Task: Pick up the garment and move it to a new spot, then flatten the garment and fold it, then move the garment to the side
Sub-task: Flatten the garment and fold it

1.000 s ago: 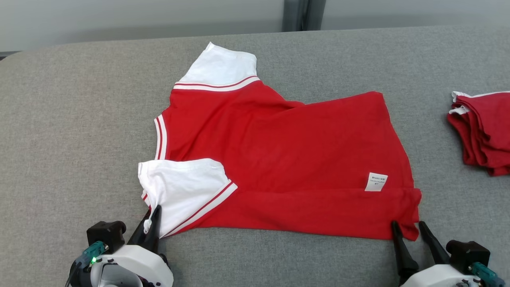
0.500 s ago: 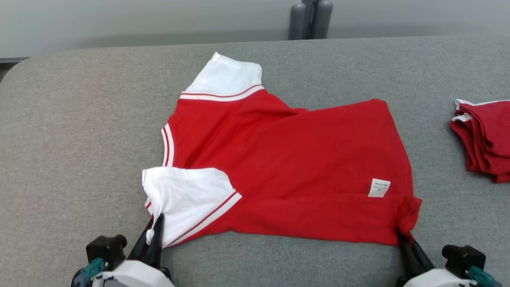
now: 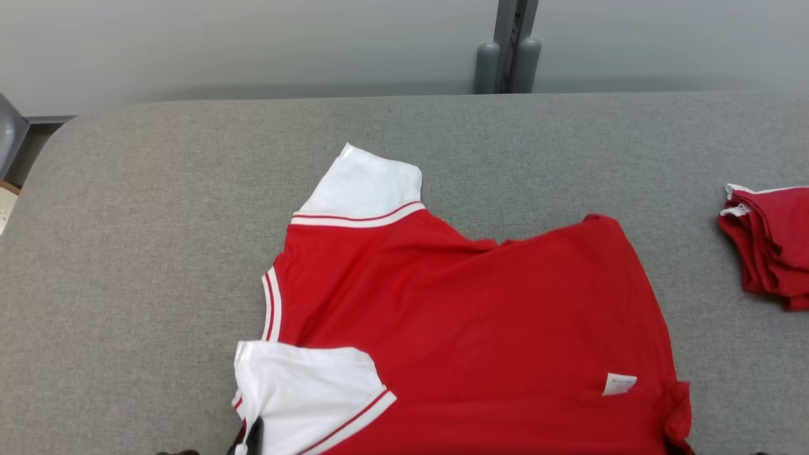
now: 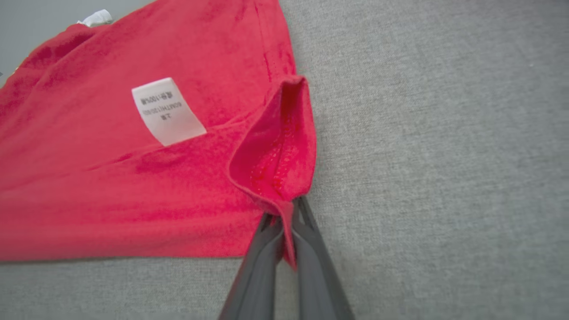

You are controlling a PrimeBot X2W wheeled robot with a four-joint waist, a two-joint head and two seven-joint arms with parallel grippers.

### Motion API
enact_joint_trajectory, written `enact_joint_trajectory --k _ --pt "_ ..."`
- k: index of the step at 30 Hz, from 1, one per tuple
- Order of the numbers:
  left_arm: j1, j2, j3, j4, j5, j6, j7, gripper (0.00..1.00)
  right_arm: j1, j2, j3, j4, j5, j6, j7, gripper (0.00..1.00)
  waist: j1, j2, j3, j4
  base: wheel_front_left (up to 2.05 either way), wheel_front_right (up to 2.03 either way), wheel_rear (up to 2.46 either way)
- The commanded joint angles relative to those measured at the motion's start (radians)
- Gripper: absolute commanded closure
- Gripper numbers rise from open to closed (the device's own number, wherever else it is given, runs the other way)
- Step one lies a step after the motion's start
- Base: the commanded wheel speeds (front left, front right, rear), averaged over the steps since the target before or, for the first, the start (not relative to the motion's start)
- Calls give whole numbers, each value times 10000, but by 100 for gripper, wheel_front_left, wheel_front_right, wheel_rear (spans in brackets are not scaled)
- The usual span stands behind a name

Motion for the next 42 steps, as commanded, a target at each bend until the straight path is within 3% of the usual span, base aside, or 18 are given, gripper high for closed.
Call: enact_joint_trajectory --k 1,4,5,6,7,18,31,37,41,42 --pt "217 30 14 -171 -128 123 93 100 222 -5 -114 -138 106 -2 145 100 0 0 -47 11 0 0 0" --pt "287 27 -32 -157 -123 166 202 97 288 35 -125 -155 105 -2 263 100 0 0 -80 7 0 0 0" --pt "255 3 -35 -75 -158 197 220 59 258 62 -114 -184 65 -2 229 100 0 0 -105 4 0 0 0" --pt "201 -13 -70 -10 -179 191 264 0 188 97 -67 -240 69 -1 210 12 0 0 -135 -4 0 0 0" --pt "67 -31 -64 -16 -168 168 167 0 76 130 -28 -356 121 -1 118 0 0 0 -160 -19 0 0 0" --pt "-1164 299 276 -488 652 276 -1547 0 -895 205 -314 -2540 -974 -1 -724 0 0 0 -479 -248 0 0 0" --pt "-1904 474 142 -556 857 363 -1422 0 -1275 368 -433 -3193 -1405 -1 -451 0 0 0 -166 -201 0 0 0" --pt "-3368 458 -119 -309 702 -104 -1058 0 -1577 428 -515 -3422 -1436 -1 -416 0 0 0 462 -109 0 0 0" --pt "-5230 460 -414 17 727 -546 -598 0 -2001 441 -445 -3597 -1485 -1 -411 0 0 0 1192 -193 0 0 0" --pt "-6307 488 -571 365 792 -802 -324 0 -2281 447 -378 -3650 -1473 -1 -409 0 0 0 1604 -300 0 0 0"
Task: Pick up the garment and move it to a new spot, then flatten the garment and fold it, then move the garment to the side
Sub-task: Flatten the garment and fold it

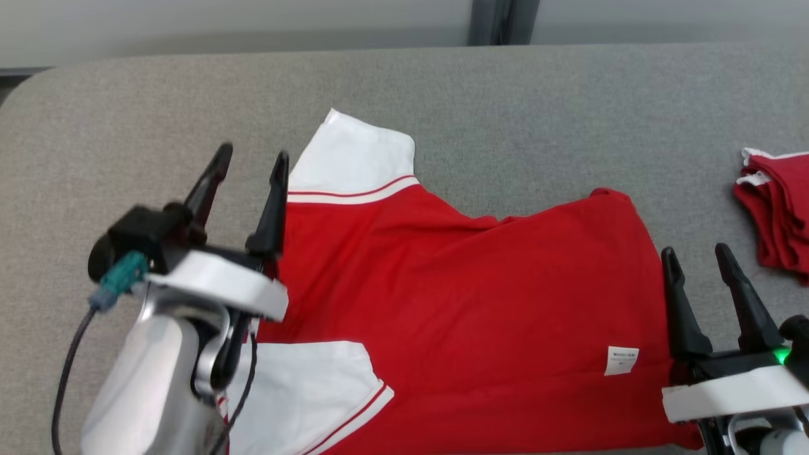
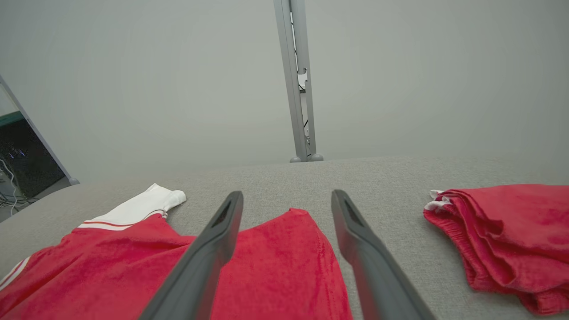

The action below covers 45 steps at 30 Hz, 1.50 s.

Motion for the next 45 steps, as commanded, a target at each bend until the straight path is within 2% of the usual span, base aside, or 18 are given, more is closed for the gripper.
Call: enact_joint_trajectory --k 1,5,11,19,26,28,32,37,45 --pt "-879 32 -115 343 57 -222 206 0 -314 -14 47 -99 -2 1 -20 0 0 0 738 -199 0 0 0" --pt "-2365 -27 -353 1280 82 -583 545 0 -672 -2 157 -74 -6 1 -119 0 0 0 1227 -423 0 0 0" --pt "-4710 -88 -732 3846 50 -1041 1176 0 -1180 23 349 67 123 1 -363 0 0 0 1796 -940 0 0 0" --pt "-6372 160 -863 7530 42 -1154 1840 0 -1474 52 544 192 309 1 -585 0 0 0 2153 -1510 0 0 0" --pt "-7002 200 -780 9728 -226 -1212 1936 0 -1796 21 551 533 641 1 -593 0 0 0 2341 -1669 0 0 0" --pt "-7069 155 -757 10181 -299 -1202 1885 100 -1981 -64 529 698 810 1 -589 0 0 0 2371 -1672 0 0 0" --pt "-7282 32 -858 10636 -357 -1282 1438 100 -2564 -419 481 1142 1264 1 -458 0 0 0 2389 -1589 0 0 0" --pt "-7668 -117 -992 10816 -441 -1355 720 100 -3478 -1243 701 1843 1718 3 36 0 0 0 2326 -1263 0 0 0" --pt "-8042 -451 -1448 10833 -652 -1384 18 100 -4639 -2389 2008 2929 2913 3 1645 0 0 0 2151 -770 0 0 0"
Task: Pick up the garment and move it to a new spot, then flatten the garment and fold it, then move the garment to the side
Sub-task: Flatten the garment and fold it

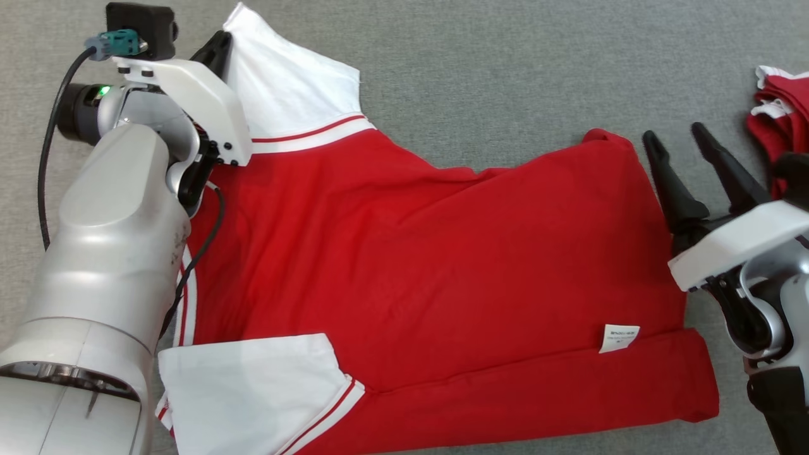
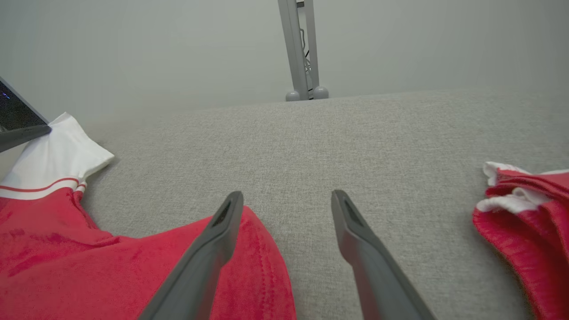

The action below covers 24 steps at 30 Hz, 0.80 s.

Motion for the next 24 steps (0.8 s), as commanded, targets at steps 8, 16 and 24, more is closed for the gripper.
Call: enact_joint_trajectory --k 8,16,24 --pt "-321 -74 -642 -277 -548 -14 -229 100 -1197 -839 1577 1059 1310 3 1535 0 0 0 -27 313 0 0 0" --pt "-402 24 -1195 -676 -1186 -16 -543 100 -1958 -1474 2520 1725 2413 3 2118 100 0 0 73 600 0 0 0" --pt "-252 392 -1591 -1401 -1769 -16 -1349 100 -1724 -1658 1992 1421 3459 3 1069 100 0 0 -133 729 0 0 0"
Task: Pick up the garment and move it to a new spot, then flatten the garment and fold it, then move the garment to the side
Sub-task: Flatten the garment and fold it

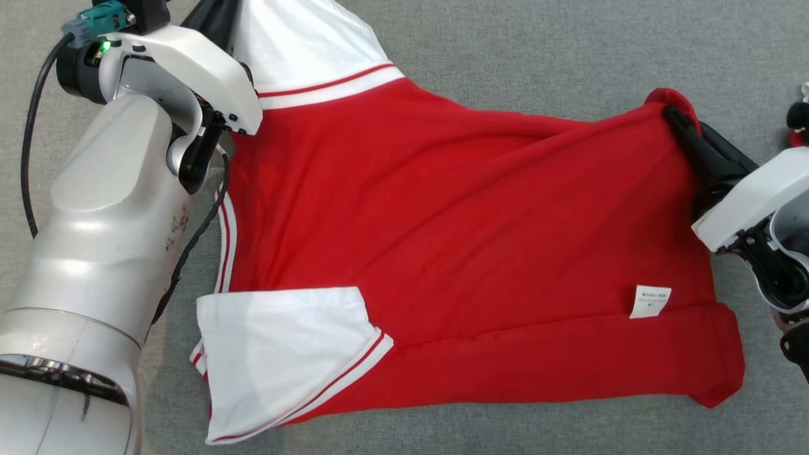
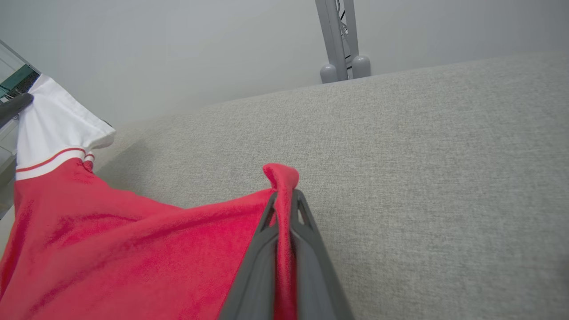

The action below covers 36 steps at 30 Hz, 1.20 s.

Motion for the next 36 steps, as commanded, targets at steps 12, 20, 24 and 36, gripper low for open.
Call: enact_joint_trajectory --k 12,20,24,36 --pt "1742 837 211 -2648 -597 111 -706 100 1672 -136 -590 -966 1143 1 -1156 100 0 0 -591 170 0 0 0" --pt "5483 1600 912 -7660 -527 1214 -735 100 3812 -106 -1203 -2366 2470 3 -2098 100 0 0 -971 434 0 0 0" --pt "7449 2076 992 -10061 -760 1895 -397 100 4623 -145 -1194 -2884 2739 3 -2490 100 0 0 -1012 423 0 0 0" --pt "11402 2345 965 -12751 -1925 3306 563 100 5848 -484 -620 -2740 1803 3 -3767 100 0 0 -1261 521 0 0 0"
